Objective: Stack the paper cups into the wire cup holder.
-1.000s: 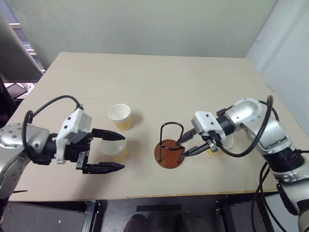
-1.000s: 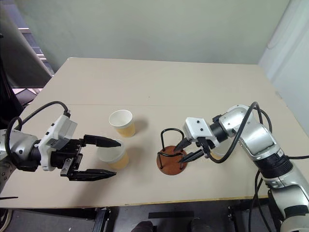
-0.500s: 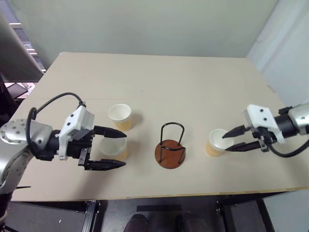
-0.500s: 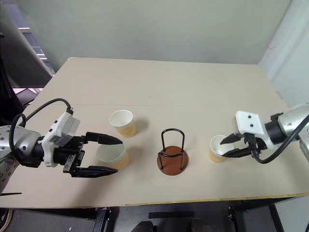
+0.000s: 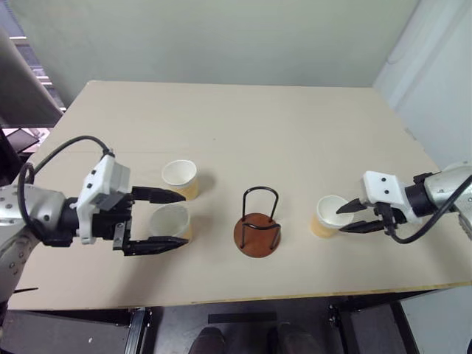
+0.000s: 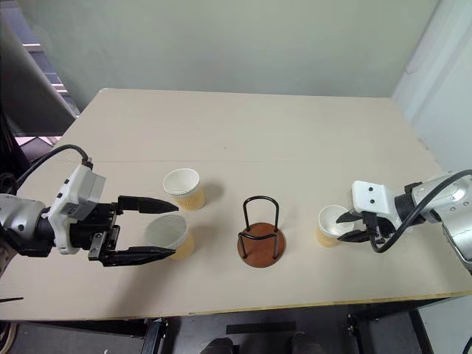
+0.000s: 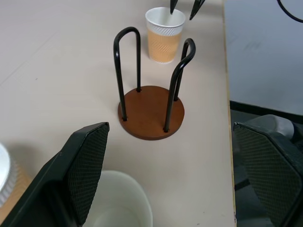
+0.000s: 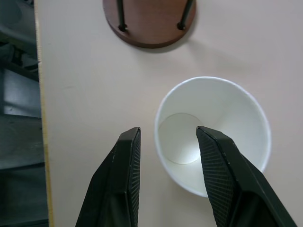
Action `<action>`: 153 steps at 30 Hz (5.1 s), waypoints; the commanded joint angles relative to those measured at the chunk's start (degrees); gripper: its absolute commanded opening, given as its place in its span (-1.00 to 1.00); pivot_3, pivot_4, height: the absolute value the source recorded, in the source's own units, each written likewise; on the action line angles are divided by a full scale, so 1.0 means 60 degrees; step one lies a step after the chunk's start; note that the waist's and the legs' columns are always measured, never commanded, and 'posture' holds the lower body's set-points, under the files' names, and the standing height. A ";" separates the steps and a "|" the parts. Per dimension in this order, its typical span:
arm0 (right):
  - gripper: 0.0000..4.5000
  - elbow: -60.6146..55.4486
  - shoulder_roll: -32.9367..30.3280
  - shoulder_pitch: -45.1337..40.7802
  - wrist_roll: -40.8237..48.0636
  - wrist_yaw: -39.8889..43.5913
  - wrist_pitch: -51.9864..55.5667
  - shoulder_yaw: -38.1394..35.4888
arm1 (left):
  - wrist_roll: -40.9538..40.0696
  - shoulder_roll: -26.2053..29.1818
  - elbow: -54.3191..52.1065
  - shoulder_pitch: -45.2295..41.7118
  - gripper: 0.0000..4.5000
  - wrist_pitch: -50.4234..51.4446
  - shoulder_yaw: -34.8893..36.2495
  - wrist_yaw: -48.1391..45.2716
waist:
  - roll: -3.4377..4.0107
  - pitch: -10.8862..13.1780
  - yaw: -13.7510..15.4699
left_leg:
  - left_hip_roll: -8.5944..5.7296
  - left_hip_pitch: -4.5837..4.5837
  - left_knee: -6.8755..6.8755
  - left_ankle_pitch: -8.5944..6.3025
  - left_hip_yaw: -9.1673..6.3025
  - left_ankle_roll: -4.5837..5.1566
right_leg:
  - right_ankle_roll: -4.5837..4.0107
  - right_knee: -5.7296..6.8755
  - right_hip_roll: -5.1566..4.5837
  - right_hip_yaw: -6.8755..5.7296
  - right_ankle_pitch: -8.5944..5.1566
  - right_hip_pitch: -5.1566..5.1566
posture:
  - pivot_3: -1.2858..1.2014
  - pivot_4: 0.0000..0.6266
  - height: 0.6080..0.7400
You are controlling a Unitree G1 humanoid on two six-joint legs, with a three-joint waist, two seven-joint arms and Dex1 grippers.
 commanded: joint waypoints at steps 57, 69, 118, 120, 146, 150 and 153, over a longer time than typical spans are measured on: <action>-0.11 -0.0527 0.2848 -0.4264 0.1009 0.0915 -0.0049 0.1325 | 0.0312 0.0014 -0.0037 0.1103 1.00 -0.0515 0.1373 0.0251 | -0.0001 -0.0001 -0.0041 | 0.0037 -0.0001 0.0007 0.0008 0.0001 -0.0026 | -0.0028 0.0017 0.0039 -0.0003 -0.0009 -0.0011 | 0.03 -0.52 1.00; 0.99 0.0105 0.1467 -0.2497 0.3734 0.0757 0.1804 -0.2711 | 0.2170 0.1202 0.2695 -0.1704 1.00 -0.1746 -0.1111 -0.0832 | -0.0004 -0.0002 0.0219 | 0.0036 -0.0018 0.0006 0.0012 -0.0020 -0.0038 | -0.0036 0.0001 0.0018 -0.0009 -0.0005 -0.0025 | 0.03 -0.52 1.00; 1.00 -0.1706 0.0172 0.0107 0.5469 -0.1526 0.2021 -0.4562 | 0.4119 -0.0553 0.4722 -0.6119 -0.99 -0.2421 -0.4548 -0.3233 | -0.0004 -0.0002 0.0147 | 0.0041 -0.0022 0.0014 0.0006 -0.0015 -0.0040 | -0.0011 0.0006 0.0032 -0.0003 0.0009 -0.0035 | 0.03 -0.52 1.00; 1.00 -0.1668 0.0084 0.0122 0.5514 -0.1507 0.2047 -0.4657 | 0.3896 -0.1011 0.5185 -0.7240 -0.99 -0.2683 -0.4894 -0.3363 | -0.0006 -0.0003 0.0206 | 0.0036 -0.0027 0.0026 0.0005 -0.0015 -0.0039 | -0.0005 0.0005 0.0030 -0.0004 0.0013 -0.0029 | 0.03 -0.52 1.00; 1.00 -0.3658 -0.0492 0.2780 0.6515 -0.2705 0.3640 -0.8213 | 0.0351 -0.3735 0.8818 -1.2487 -0.99 -0.6577 -1.1899 -0.3389 | 0.0009 0.0000 0.0343 | -0.0077 -0.0160 0.0187 -0.0027 -0.0003 0.0113 | 0.0237 -0.0171 -0.0019 0.0034 0.0115 0.0007 | 0.03 -0.52 1.00; 1.00 -0.3904 -0.0510 0.3086 0.6671 -0.2821 0.3858 -0.8553 | 0.0509 -0.3994 0.9094 -1.2534 -0.99 -0.6771 -1.2045 -0.3389 | 0.0009 0.0000 0.0350 | -0.0099 -0.0168 0.0200 -0.0026 -0.0007 0.0133 | 0.0257 -0.0174 -0.0039 0.0051 0.0118 0.0007 | 0.03 -0.52 1.00; 1.00 -0.3976 -0.0528 0.3196 0.6768 -0.2918 0.3895 -0.8649 | 0.0579 -0.4039 0.9142 -1.2575 -0.99 -0.6859 -1.2117 -0.3389 | 0.0009 0.0000 0.0357 | -0.0102 -0.0172 0.0199 -0.0026 0.0002 0.0134 | 0.0266 -0.0178 -0.0039 0.0057 0.0113 0.0009 | 0.03 -0.52 1.00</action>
